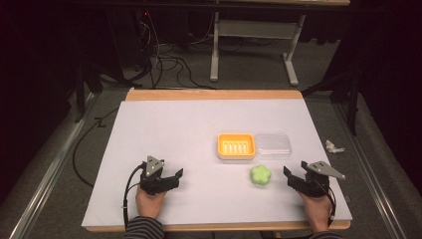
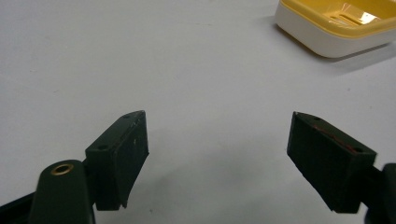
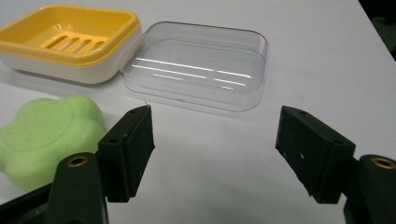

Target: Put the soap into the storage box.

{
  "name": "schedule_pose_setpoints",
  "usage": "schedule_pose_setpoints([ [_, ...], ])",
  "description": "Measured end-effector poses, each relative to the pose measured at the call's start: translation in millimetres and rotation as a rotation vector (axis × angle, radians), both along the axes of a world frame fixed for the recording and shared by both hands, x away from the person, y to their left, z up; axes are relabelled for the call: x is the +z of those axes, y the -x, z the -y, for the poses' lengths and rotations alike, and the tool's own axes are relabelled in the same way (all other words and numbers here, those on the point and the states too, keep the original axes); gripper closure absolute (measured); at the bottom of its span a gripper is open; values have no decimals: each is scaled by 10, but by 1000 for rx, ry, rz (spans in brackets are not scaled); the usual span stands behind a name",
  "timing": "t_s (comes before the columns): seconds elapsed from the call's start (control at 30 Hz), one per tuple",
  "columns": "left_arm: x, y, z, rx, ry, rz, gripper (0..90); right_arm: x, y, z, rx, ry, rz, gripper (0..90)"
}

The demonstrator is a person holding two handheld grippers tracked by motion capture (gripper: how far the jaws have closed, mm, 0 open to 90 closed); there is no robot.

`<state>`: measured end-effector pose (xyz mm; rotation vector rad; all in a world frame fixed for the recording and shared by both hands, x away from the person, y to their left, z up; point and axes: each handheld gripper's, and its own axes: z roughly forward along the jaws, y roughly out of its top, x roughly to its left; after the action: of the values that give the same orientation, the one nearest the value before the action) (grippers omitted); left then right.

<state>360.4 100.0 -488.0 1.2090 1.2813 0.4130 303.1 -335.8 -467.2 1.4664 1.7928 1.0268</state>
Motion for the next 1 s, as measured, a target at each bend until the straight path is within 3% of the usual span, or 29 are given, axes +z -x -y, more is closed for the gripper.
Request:
schedule_pose_setpoints([
  [0.37, 0, -2, -2, 4, 1, 2, 208, 90, 139, -87, 56, -11, -43, 270],
  [0.67, -1, -8, -7, 7, -3, -7, 210, 138, 257, -177, 90, -18, -43, 217],
  [1.0, -5, -10, -1, 8, -9, -5, 210, 140, 275, -317, 137, -8, -69, 215],
])
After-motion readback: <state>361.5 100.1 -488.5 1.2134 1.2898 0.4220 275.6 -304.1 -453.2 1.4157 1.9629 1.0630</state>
